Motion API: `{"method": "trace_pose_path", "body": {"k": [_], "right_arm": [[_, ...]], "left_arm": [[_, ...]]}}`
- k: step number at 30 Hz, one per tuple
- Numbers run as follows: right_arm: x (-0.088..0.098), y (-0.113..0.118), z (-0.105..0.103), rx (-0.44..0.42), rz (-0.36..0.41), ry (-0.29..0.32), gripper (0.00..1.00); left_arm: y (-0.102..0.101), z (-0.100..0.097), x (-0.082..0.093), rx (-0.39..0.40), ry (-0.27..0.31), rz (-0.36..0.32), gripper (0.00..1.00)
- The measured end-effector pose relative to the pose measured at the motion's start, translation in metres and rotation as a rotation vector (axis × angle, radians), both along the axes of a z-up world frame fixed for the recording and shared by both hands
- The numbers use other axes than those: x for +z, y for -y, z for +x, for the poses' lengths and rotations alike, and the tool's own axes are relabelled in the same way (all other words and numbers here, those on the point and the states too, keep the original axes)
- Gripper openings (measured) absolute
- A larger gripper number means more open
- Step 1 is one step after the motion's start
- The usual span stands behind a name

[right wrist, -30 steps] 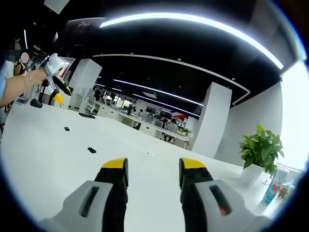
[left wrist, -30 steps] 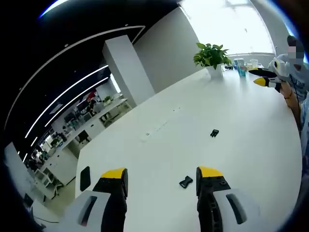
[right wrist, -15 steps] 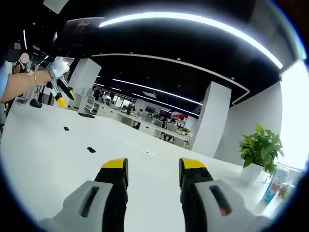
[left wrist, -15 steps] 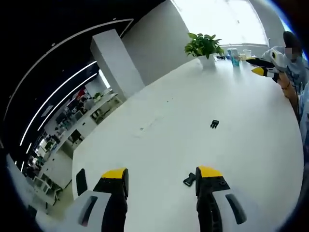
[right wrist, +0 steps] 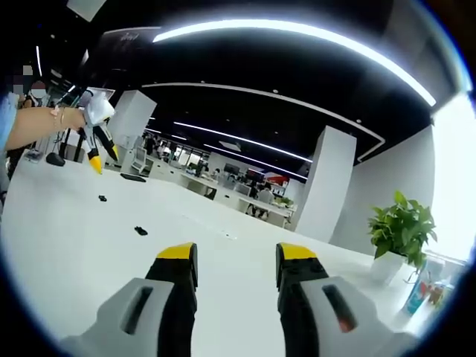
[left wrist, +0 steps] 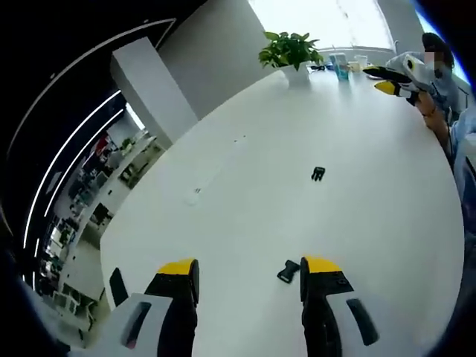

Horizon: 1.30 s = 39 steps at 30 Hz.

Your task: Snap the two parts of the plastic buckle together until the buckle closes and remains connected.

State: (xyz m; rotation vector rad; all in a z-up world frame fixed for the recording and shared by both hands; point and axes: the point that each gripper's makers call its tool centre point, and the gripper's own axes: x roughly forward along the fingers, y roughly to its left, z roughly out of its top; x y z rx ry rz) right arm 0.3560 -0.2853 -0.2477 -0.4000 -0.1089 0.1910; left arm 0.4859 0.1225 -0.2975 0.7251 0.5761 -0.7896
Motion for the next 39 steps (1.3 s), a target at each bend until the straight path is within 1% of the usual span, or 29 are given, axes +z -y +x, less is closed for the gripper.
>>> {"method": "trace_pose_path", "body": {"k": [2,3,4,5,7,9,14,19,25,28,30,33,39], "right_arm": [[0.000,0.000,0.000,0.001,-0.001,-0.001,0.42],[0.000,-0.001,0.000,0.003,-0.002,-0.002,0.42],[-0.001,-0.001,0.000,0.003,-0.003,-0.003,0.42],[-0.001,-0.001,0.001,0.004,-0.004,-0.004,0.42],[-0.001,-0.002,0.001,0.006,-0.005,-0.006,0.42],[-0.002,-0.002,0.001,0.007,-0.005,-0.008,0.42],[-0.003,-0.003,0.001,0.010,-0.006,-0.011,0.42],[-0.005,-0.006,0.002,0.020,-0.014,-0.023,0.42],[-0.008,-0.008,0.002,0.026,-0.024,-0.034,0.42],[-0.010,-0.008,0.003,0.027,-0.029,-0.042,0.42],[-0.011,-0.009,0.004,0.028,-0.034,-0.047,0.42],[-0.012,-0.009,0.004,0.029,-0.040,-0.052,0.42],[-0.012,-0.006,0.003,0.020,-0.041,-0.052,0.42]], "left_arm": [[0.001,-0.001,-0.006,-0.030,-0.020,0.034,0.55],[0.001,-0.001,-0.006,-0.035,-0.024,0.038,0.55],[0.003,-0.002,-0.010,-0.067,-0.035,0.057,0.55],[0.005,-0.003,-0.012,-0.083,-0.044,0.062,0.55],[0.008,-0.005,-0.017,-0.106,-0.068,0.079,0.55],[0.009,-0.004,-0.021,-0.118,-0.074,0.100,0.55],[0.012,-0.004,-0.025,-0.159,-0.102,0.117,0.52],[0.011,-0.006,-0.035,-0.186,-0.137,0.162,0.51],[0.011,-0.006,-0.047,-0.203,-0.175,0.194,0.49],[0.010,-0.007,-0.054,-0.215,-0.215,0.204,0.46],[0.011,-0.007,-0.057,-0.220,-0.228,0.209,0.45],[0.010,-0.006,-0.065,-0.232,-0.258,0.238,0.42],[0.013,-0.006,-0.071,-0.251,-0.306,0.259,0.35]]}}
